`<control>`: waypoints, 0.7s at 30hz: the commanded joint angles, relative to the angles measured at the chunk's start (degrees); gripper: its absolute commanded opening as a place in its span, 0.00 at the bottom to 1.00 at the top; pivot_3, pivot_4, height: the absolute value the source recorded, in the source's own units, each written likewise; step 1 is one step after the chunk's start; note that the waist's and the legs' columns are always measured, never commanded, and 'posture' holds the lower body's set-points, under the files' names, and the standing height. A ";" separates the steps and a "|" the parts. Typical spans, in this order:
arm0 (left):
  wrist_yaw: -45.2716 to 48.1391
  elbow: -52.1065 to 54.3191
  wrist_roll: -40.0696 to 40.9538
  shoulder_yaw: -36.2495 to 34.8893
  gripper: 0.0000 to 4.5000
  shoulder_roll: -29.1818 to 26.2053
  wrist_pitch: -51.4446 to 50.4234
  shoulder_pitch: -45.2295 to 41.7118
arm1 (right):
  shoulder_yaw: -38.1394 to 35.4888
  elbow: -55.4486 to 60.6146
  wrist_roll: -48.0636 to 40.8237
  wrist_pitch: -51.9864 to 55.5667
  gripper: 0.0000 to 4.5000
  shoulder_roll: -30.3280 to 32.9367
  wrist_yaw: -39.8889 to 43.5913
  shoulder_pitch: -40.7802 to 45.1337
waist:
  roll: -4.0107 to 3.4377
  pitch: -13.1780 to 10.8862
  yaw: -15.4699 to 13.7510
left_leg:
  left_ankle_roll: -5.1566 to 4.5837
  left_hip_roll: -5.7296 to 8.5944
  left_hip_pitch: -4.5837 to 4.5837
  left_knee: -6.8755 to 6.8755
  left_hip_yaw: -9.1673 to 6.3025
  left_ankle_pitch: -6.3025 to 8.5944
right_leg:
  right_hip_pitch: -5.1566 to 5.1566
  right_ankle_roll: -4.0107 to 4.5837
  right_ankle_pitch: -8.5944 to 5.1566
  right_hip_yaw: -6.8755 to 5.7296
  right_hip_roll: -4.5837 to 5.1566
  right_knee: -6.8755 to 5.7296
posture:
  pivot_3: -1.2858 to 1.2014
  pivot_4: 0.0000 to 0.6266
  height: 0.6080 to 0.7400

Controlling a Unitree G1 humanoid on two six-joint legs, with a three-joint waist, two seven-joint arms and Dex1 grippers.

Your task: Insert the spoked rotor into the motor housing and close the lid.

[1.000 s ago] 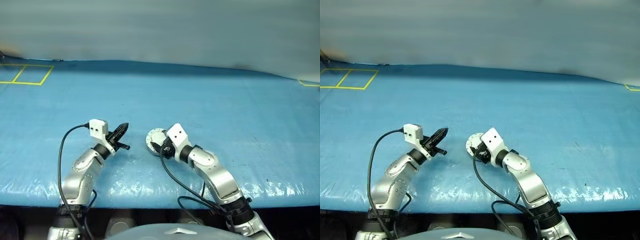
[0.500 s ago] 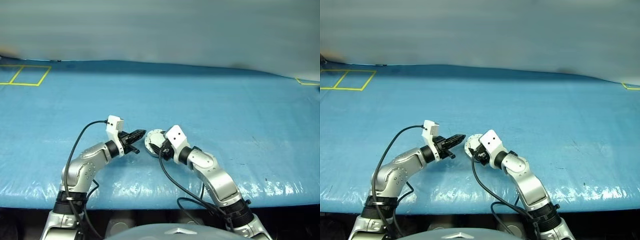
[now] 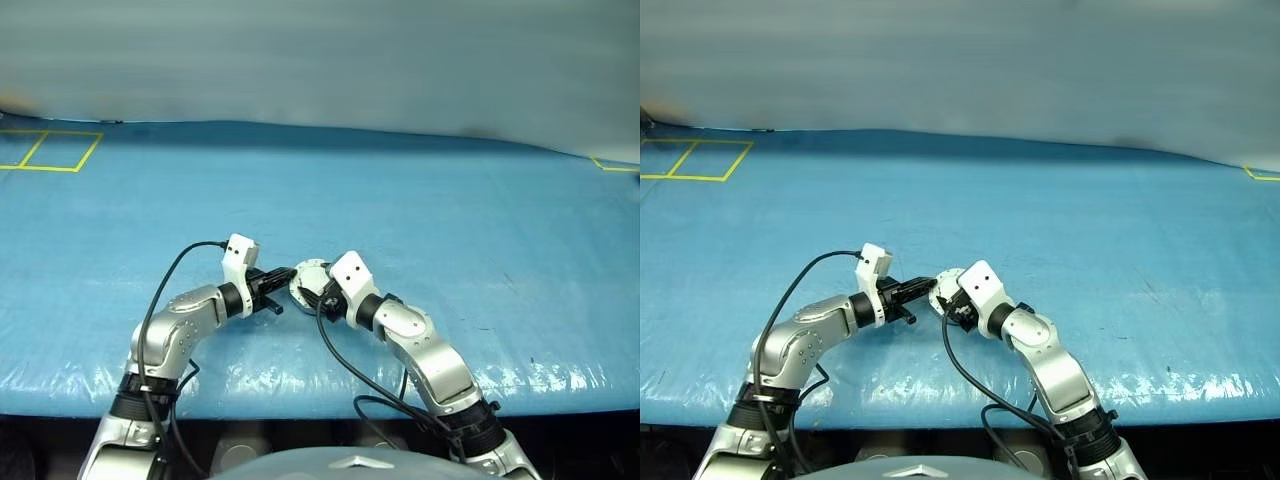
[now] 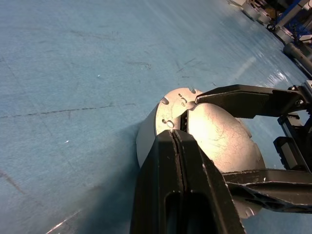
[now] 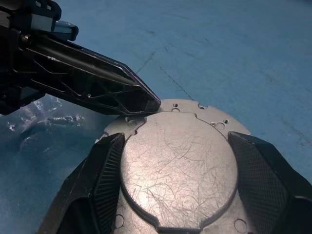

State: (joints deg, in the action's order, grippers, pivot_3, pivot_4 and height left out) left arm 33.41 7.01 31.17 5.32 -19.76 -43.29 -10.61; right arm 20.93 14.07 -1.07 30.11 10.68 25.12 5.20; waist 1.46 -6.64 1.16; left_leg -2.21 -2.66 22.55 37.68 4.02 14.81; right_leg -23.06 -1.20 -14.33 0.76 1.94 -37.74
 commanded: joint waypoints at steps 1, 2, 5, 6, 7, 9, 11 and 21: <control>1.78 1.32 -1.59 3.55 0.00 -0.76 -1.10 -0.20 | 3.01 -4.22 -0.72 3.76 0.68 -0.29 1.01 -3.27 | 0.03 0.03 0.00 | 0.00 0.00 0.00 -0.02 0.00 0.00 | -0.01 0.01 -0.01 0.00 0.01 0.00 | 0.52 0.24 1.00; 2.10 1.44 -1.96 3.94 0.00 -1.01 -1.15 -0.26 | 2.96 -4.22 -0.71 3.74 0.68 -0.34 0.96 -3.33 | 0.05 0.05 -0.01 | 0.00 0.00 0.00 -0.04 -0.01 0.00 | -0.03 0.03 -0.02 -0.01 0.02 0.00 | 0.52 0.24 1.00; 2.27 1.35 -2.72 4.30 0.00 -1.05 -1.11 -0.39 | 2.51 -4.16 -1.14 3.88 0.68 -0.65 0.93 -3.61 | 0.10 0.11 -0.02 | 0.02 0.00 0.00 -0.11 -0.02 0.01 | -0.05 0.09 -0.06 -0.02 0.07 0.01 | 0.52 0.24 1.00; 2.16 1.20 -3.18 4.34 0.00 -1.10 -1.06 -0.45 | 2.25 -3.93 -1.37 3.86 0.75 -0.75 0.97 -3.80 | 0.13 0.13 -0.02 | 0.02 0.00 0.00 -0.14 -0.03 0.01 | -0.06 0.11 -0.07 -0.03 0.09 0.02 | 0.52 0.24 1.00; 2.14 1.07 -3.44 4.29 0.00 -1.09 -1.02 -0.46 | 1.98 -3.60 -1.53 3.86 0.83 -0.77 1.02 -4.01 | 0.15 0.15 -0.08 | 0.03 0.00 0.00 -0.15 -0.04 0.02 | -0.06 0.13 -0.09 -0.03 0.10 0.02 | 0.52 0.24 1.00; 2.28 1.00 -3.69 4.12 0.00 -1.10 -0.97 -0.39 | 1.17 -2.75 -1.71 3.35 0.97 -0.78 0.70 -4.71 | 0.16 0.16 -0.19 | 0.04 0.01 0.01 -0.18 -0.08 0.02 | -0.07 0.15 -0.11 -0.05 0.13 0.03 | 0.52 0.24 1.00; 2.41 0.85 -4.09 3.94 0.00 -1.26 -0.65 -0.22 | 0.78 -1.68 -1.17 0.60 0.99 0.57 1.05 -5.87 | 0.15 0.16 -0.28 | 0.06 0.02 0.03 -0.21 -0.08 0.03 | -0.09 0.15 -0.12 -0.05 0.19 0.05 | 0.52 0.24 1.00; 2.74 0.36 -5.35 3.40 0.00 -1.64 0.95 0.02 | -11.96 11.09 -15.93 -0.05 0.99 0.90 2.48 -13.82 | -0.09 0.00 -0.71 | 0.07 0.17 0.40 -0.50 -0.19 0.04 | -0.26 0.13 -0.13 -0.21 0.40 0.48 | 0.52 0.24 1.00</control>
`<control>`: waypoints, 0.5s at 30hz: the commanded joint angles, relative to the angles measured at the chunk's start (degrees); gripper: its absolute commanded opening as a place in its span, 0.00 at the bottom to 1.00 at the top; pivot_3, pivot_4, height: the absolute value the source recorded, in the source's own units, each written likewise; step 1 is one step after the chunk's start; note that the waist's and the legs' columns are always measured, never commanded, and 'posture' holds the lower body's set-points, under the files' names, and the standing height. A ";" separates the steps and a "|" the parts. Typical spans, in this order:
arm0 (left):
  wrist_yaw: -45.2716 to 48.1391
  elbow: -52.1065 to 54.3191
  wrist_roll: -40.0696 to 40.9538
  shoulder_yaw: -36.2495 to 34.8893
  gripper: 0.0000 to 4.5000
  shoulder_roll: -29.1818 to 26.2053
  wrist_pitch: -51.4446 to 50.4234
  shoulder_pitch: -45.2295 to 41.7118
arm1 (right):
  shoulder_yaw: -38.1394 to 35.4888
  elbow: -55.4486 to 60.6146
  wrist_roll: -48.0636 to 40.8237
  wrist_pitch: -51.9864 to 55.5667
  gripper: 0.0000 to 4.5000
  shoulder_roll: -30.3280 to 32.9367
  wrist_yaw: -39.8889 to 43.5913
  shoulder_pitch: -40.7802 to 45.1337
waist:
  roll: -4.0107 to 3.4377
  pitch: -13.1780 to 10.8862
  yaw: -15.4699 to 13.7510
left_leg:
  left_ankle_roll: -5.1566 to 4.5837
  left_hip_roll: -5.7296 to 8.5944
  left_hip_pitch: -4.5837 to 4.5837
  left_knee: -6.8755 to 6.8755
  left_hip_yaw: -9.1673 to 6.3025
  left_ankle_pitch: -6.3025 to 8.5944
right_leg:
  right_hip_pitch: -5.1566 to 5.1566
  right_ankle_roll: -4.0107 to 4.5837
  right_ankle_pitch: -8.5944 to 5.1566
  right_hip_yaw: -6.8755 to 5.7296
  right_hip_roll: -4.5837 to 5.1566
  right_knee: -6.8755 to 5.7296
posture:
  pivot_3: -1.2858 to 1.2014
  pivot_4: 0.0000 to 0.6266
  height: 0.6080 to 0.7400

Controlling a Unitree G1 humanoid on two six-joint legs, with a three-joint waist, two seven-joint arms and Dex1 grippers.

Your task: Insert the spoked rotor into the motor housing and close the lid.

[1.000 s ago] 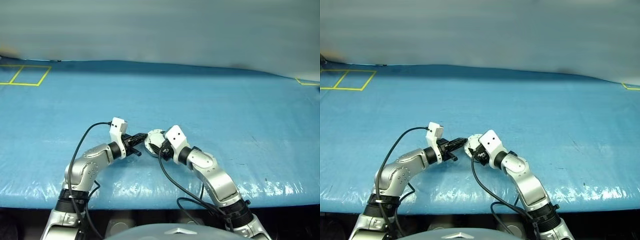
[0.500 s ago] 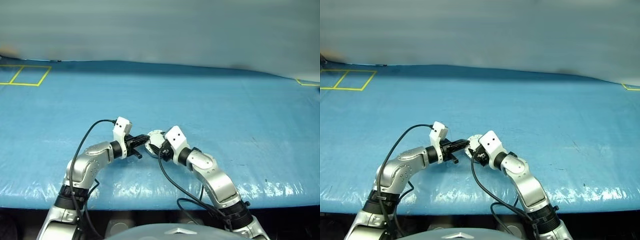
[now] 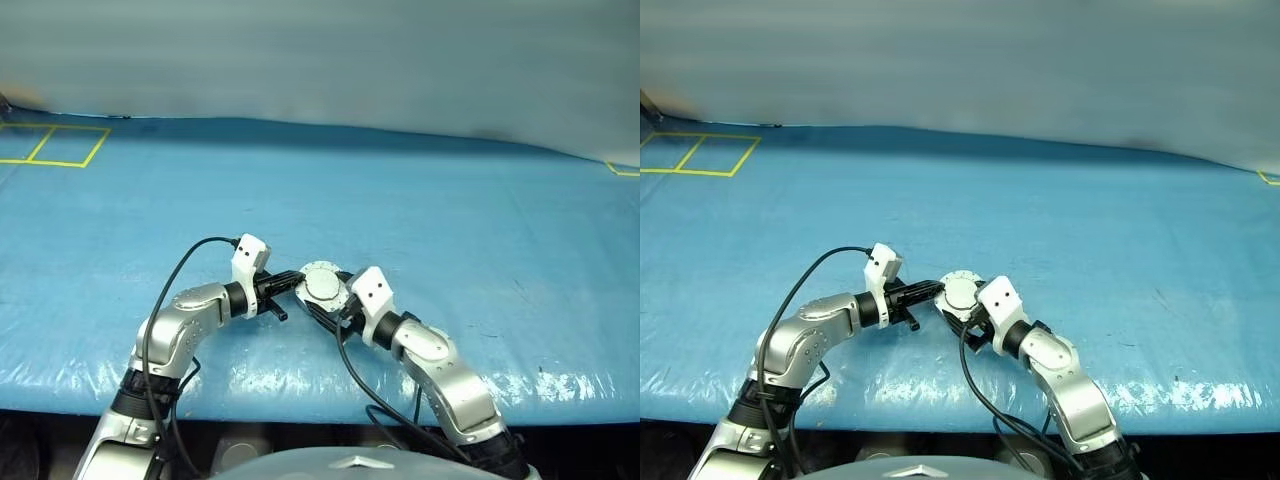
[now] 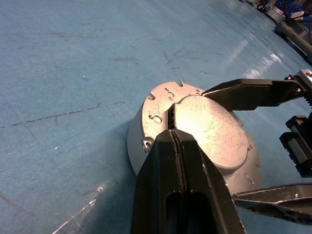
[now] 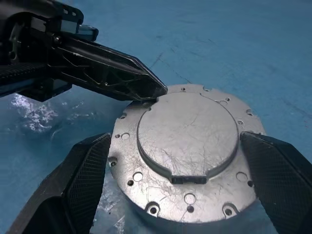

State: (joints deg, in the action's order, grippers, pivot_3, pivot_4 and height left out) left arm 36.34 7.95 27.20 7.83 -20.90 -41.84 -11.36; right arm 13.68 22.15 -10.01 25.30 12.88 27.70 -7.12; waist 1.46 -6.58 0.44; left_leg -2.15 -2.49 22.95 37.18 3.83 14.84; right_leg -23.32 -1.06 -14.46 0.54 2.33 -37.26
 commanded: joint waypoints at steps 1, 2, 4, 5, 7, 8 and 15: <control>-0.08 -0.75 -1.46 0.84 0.00 -0.51 -0.37 0.71 | -6.82 4.19 -10.91 7.14 0.99 -2.39 -0.34 -1.88 | -0.17 -0.13 0.03 | 0.00 0.00 0.02 0.00 -0.01 0.00 | 0.00 0.00 0.00 0.00 0.00 0.01 | 0.52 0.24 1.00; 0.00 -0.92 -1.54 0.81 0.00 -0.50 -0.22 0.64 | -8.69 4.91 -14.46 9.75 0.99 -3.40 -0.75 -2.13 | -0.24 -0.19 0.04 | 0.00 0.00 0.04 0.00 -0.02 0.00 | 0.00 -0.02 0.01 -0.01 0.02 0.01 | 0.52 0.24 1.00; 0.16 -1.33 -1.85 0.78 0.00 -0.37 0.11 0.47 | -11.12 5.17 -19.21 13.98 0.99 -4.88 -1.50 -2.37 | -0.35 -0.29 0.03 | 0.00 0.00 0.09 0.00 -0.02 0.00 | -0.05 -0.02 0.02 -0.04 0.03 0.01 | 0.52 0.24 1.00; 0.25 -1.45 -2.00 0.76 0.00 -0.31 0.22 0.42 | -11.69 5.16 -20.45 15.38 0.99 -5.22 -1.91 -2.34 | -0.38 -0.31 0.04 | -0.01 0.00 0.17 0.00 -0.03 0.00 | -0.05 -0.02 0.02 -0.04 0.03 0.01 | 0.52 0.24 1.00; 0.47 -1.54 -2.22 0.78 0.00 -0.21 0.38 0.37 | -13.27 4.34 -24.36 19.17 0.99 -7.24 -3.84 -2.04 | -0.40 -0.31 0.03 | -0.03 0.00 0.51 0.02 -0.03 -0.03 | -0.22 -0.05 0.04 -0.07 0.02 0.00 | 0.52 0.24 1.00; 0.54 -1.56 -2.28 0.81 0.00 -0.14 0.44 0.32 | -13.87 3.72 -26.16 20.94 0.99 -8.37 -4.82 -1.82 | -0.39 -0.31 0.03 | -0.04 0.00 0.61 0.03 -0.05 -0.04 | -0.30 -0.07 0.05 -0.11 0.01 0.00 | 0.52 0.24 1.00; 0.37 -1.16 -2.81 0.71 0.00 0.23 0.91 0.79 | -15.87 -0.43 -35.23 30.91 0.99 -14.48 -9.62 -0.15 | -0.46 -0.36 0.10 | -0.05 0.03 0.71 0.04 -0.14 -0.04 | -0.29 -0.17 0.10 -0.21 -0.07 0.10 | 0.52 0.24 1.00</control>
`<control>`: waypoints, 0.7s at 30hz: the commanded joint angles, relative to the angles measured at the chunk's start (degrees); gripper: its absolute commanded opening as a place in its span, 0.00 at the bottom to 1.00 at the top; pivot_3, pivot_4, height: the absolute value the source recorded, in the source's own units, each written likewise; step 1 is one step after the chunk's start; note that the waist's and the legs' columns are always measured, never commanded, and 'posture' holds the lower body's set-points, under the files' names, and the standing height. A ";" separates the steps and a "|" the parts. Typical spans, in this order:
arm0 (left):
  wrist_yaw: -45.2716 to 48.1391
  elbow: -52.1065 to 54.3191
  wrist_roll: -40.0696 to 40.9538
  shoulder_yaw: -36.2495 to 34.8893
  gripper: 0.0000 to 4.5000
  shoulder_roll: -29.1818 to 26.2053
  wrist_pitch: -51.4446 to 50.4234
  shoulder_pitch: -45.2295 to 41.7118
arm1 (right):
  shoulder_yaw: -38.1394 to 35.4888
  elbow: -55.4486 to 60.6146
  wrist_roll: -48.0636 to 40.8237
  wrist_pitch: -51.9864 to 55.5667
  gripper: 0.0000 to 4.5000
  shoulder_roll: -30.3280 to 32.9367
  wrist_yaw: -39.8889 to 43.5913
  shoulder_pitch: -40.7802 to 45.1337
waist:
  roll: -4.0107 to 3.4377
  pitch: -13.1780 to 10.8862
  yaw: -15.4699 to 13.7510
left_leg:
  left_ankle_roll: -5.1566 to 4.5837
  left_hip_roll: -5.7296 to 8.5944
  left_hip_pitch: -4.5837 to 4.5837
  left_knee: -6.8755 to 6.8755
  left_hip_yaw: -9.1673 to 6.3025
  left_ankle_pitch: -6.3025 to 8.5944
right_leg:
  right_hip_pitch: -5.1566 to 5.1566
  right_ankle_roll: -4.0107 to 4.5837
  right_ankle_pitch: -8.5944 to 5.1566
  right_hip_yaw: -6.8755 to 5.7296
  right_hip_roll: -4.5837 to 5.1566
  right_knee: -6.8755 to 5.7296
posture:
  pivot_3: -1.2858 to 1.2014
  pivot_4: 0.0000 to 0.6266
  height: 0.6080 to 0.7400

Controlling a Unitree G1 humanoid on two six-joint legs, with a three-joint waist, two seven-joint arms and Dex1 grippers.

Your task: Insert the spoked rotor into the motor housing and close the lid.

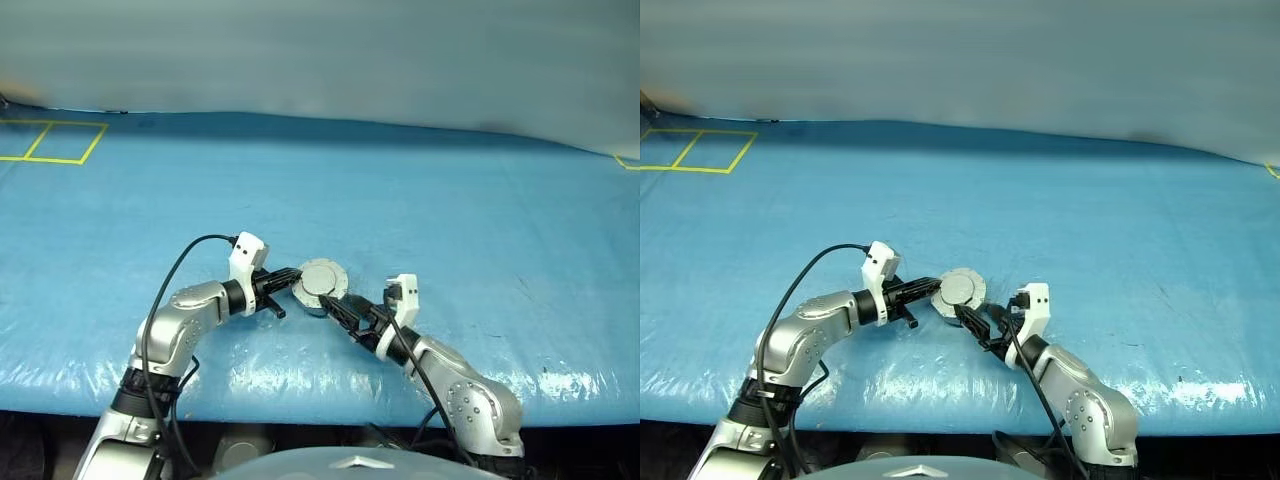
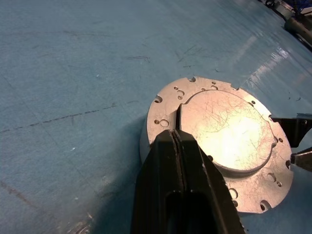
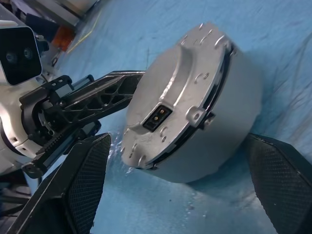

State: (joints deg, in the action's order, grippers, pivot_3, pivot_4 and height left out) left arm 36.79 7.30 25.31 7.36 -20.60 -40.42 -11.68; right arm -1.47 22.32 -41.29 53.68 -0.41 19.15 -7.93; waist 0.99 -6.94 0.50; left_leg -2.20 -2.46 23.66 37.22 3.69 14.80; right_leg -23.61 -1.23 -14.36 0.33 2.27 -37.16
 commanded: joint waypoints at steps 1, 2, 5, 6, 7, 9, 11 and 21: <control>-0.17 -0.42 -0.99 1.10 0.00 -0.06 -0.48 1.26 | -0.96 -0.89 -4.91 3.10 0.99 -1.85 -1.50 0.87 | 0.00 0.00 0.07 | -0.01 0.00 0.00 0.02 0.00 0.00 | 0.02 -0.02 0.01 0.00 -0.02 0.01 | 0.52 0.24 1.00; -0.24 -0.37 -1.04 1.00 0.00 -0.06 -0.43 1.39 | -1.45 -1.22 -6.35 3.70 0.95 -2.70 -1.90 1.10 | 0.00 0.00 0.09 | -0.01 0.00 0.00 0.03 0.00 0.00 | 0.03 -0.05 0.02 0.00 -0.05 0.02 | 0.52 0.24 1.00; -0.39 -0.34 -1.12 0.76 0.00 -0.02 -0.27 1.61 | -2.64 -2.11 -9.66 4.89 0.80 -4.23 -2.56 1.79 | -0.02 -0.01 0.12 | -0.01 0.00 -0.01 0.05 0.00 0.00 | 0.05 -0.11 0.05 0.00 -0.13 0.03 | 0.52 0.24 1.00; -0.46 -0.31 -1.14 0.69 0.00 0.03 -0.21 1.66 | -2.84 -2.31 -10.28 5.10 0.74 -4.36 -2.77 1.93 | -0.02 -0.01 0.10 | -0.01 -0.01 -0.01 0.05 0.00 0.00 | 0.05 -0.12 0.05 0.01 -0.16 0.03 | 0.52 0.24 1.00; -0.56 -0.32 -1.17 0.59 0.00 0.09 -0.10 1.72 | -3.02 -2.62 -10.74 5.20 0.66 -4.59 -3.29 2.11 | -0.02 -0.02 0.10 | -0.01 -0.01 0.00 0.05 0.00 0.00 | 0.05 -0.14 0.06 0.00 -0.19 0.03 | 0.52 0.24 1.00; -0.67 -0.35 -1.24 0.46 0.00 0.20 0.06 1.82 | -3.00 -3.06 -10.98 5.05 0.50 -4.72 -4.17 2.34 | -0.03 -0.02 0.10 | -0.01 0.00 0.01 0.06 0.00 0.00 | 0.04 -0.27 0.12 0.01 -0.22 0.04 | 0.52 0.24 1.00; -0.70 -0.33 -1.29 0.37 0.00 0.28 0.13 1.92 | -3.19 -3.23 -11.31 4.66 0.37 -5.17 -5.21 2.25 | -0.04 -0.03 0.10 | -0.02 0.01 0.01 0.08 0.00 0.00 | 0.05 -0.47 0.23 0.00 -0.23 0.04 | 0.52 0.24 1.00; -0.51 0.36 -0.96 0.27 0.00 0.40 0.04 2.49 | -5.34 -4.09 -14.65 1.71 0.28 -7.44 -10.41 0.94 | -0.06 -0.04 0.09 | -0.04 0.01 0.01 0.26 0.00 -0.01 | 0.14 -0.63 0.32 0.04 -0.31 0.03 | 0.52 0.24 1.00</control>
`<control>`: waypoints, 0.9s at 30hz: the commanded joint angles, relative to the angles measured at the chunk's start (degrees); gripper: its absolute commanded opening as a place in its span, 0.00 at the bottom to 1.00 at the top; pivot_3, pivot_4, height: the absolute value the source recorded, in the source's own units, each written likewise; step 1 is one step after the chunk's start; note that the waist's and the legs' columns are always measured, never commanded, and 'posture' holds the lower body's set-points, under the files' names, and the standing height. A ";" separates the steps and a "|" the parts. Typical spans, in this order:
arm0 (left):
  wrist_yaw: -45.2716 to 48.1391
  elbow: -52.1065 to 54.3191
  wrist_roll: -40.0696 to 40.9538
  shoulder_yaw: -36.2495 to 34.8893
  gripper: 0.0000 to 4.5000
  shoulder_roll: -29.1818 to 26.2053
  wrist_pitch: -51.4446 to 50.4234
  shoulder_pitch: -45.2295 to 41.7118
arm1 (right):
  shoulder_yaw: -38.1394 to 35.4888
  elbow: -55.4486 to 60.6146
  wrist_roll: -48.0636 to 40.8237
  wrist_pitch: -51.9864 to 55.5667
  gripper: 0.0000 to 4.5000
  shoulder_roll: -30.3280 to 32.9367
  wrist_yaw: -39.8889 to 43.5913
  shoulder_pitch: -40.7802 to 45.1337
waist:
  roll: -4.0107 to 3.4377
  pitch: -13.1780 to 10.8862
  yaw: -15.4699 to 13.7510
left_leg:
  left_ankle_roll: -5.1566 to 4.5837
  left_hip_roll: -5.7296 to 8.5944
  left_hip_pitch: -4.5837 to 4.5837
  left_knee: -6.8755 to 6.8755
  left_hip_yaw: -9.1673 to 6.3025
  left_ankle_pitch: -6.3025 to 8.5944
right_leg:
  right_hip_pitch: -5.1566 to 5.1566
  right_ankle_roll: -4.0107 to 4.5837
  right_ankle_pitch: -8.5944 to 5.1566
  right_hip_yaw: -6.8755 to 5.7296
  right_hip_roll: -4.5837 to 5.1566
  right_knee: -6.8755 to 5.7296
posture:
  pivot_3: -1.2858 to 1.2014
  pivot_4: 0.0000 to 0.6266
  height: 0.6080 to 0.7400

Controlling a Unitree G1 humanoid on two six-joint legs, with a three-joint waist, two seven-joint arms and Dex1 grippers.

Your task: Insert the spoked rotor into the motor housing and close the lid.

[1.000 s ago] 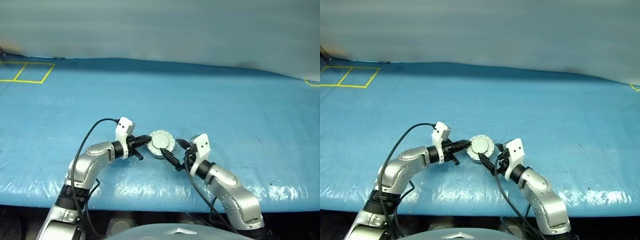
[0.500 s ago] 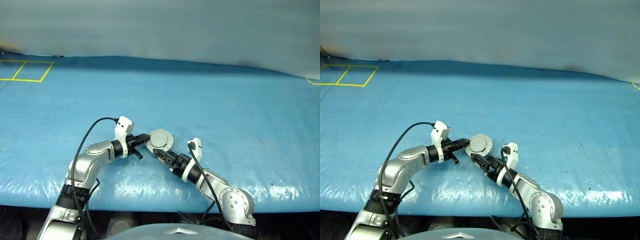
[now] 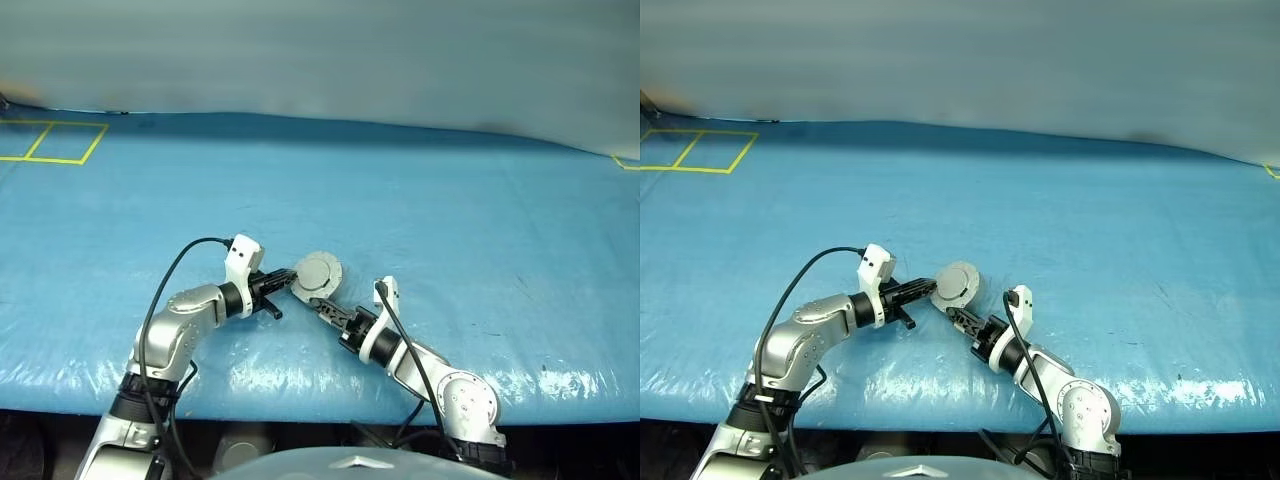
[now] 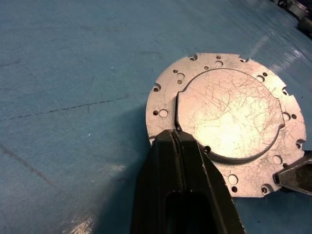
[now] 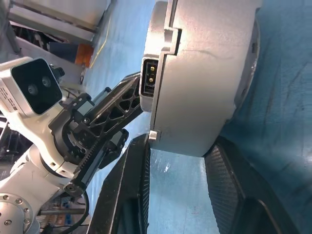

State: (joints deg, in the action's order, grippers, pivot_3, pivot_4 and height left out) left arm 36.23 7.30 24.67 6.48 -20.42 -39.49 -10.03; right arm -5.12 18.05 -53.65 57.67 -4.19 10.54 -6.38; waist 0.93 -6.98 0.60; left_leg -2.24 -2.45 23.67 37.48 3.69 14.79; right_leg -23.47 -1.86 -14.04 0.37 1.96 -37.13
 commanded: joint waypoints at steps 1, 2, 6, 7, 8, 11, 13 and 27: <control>0.07 0.43 -0.25 1.11 0.00 0.24 -0.93 0.84 | -2.16 -0.16 -3.10 -2.61 0.28 -3.94 -2.59 -0.79 | 0.00 0.00 -0.02 | -0.01 0.00 0.01 0.03 0.00 0.00 | 0.01 -0.02 0.01 0.00 0.00 0.00 | 0.52 0.24 1.00; 0.15 0.49 -0.09 0.96 0.00 0.30 -0.87 0.85 | -2.63 -0.48 -3.74 -3.14 0.28 -4.14 -3.18 -0.96 | 0.00 0.00 -0.02 | -0.01 0.00 0.01 0.05 0.00 0.00 | 0.01 -0.02 0.01 0.01 0.00 0.00 | 0.52 0.24 1.00; -0.87 1.34 2.48 -1.97 0.00 2.07 -1.39 0.82 | -3.39 -1.08 -7.10 -5.21 0.28 -4.26 -4.63 -1.31 | -0.01 -0.01 -0.02 | -0.05 0.01 0.02 0.14 0.00 0.01 | 0.05 -0.04 0.03 0.03 0.00 0.00 | 0.52 0.24 1.00; -1.97 1.83 4.17 -4.05 0.00 3.32 -2.07 0.82 | -3.29 -0.84 -8.20 -5.59 0.28 -4.10 -4.42 -1.34 | -0.03 -0.03 -0.01 | -0.06 0.01 0.03 0.16 0.00 0.01 | 0.05 -0.06 0.04 0.04 0.00 0.00 | 0.52 0.24 1.00; -2.88 2.27 5.51 -5.80 0.00 4.31 -2.63 0.87 | -3.09 -0.60 -9.09 -5.92 0.28 -3.92 -4.23 -1.37 | -0.05 -0.07 0.00 | -0.08 0.01 0.07 0.19 0.01 0.01 | 0.03 -0.08 0.06 0.05 0.01 0.00 | 0.52 0.24 1.00; -5.99 3.44 11.55 -12.08 0.04 7.84 -4.97 1.30 | -1.73 0.34 -10.38 -6.41 0.28 -2.61 -3.32 -1.24 | -0.06 -0.13 0.08 | -0.11 -0.01 0.17 0.24 0.00 0.02 | -0.06 -0.16 0.11 0.05 -0.01 -0.01 | 0.52 0.24 1.00; -8.15 4.11 16.52 -16.50 0.12 10.30 -6.71 1.68 | -1.10 0.78 -10.83 -6.43 0.28 -2.01 -3.01 -0.93 | -0.07 -0.14 0.16 | -0.12 -0.02 0.20 0.24 0.00 0.03 | -0.09 -0.18 0.11 0.05 -0.03 -0.02 | 0.52 0.24 1.00; -30.59 3.90 58.49 -30.65 1.00 25.49 -15.57 11.18 | 0.99 4.70 -15.54 -4.48 0.28 0.20 -3.18 5.97 | 0.07 -0.44 0.14 | -0.17 -0.06 0.39 0.57 -0.16 0.05 | -0.09 -0.35 0.23 0.18 -0.48 -0.02 | 0.52 0.24 1.00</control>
State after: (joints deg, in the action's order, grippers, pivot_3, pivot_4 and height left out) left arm 7.07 11.07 79.20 -24.42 4.49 -54.71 0.96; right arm -4.95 18.12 -65.50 53.22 -3.70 6.13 -2.27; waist 1.00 -7.41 0.73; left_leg -2.41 -2.48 24.06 38.06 3.53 14.84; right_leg -23.55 -2.23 -13.81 0.55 1.43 -37.15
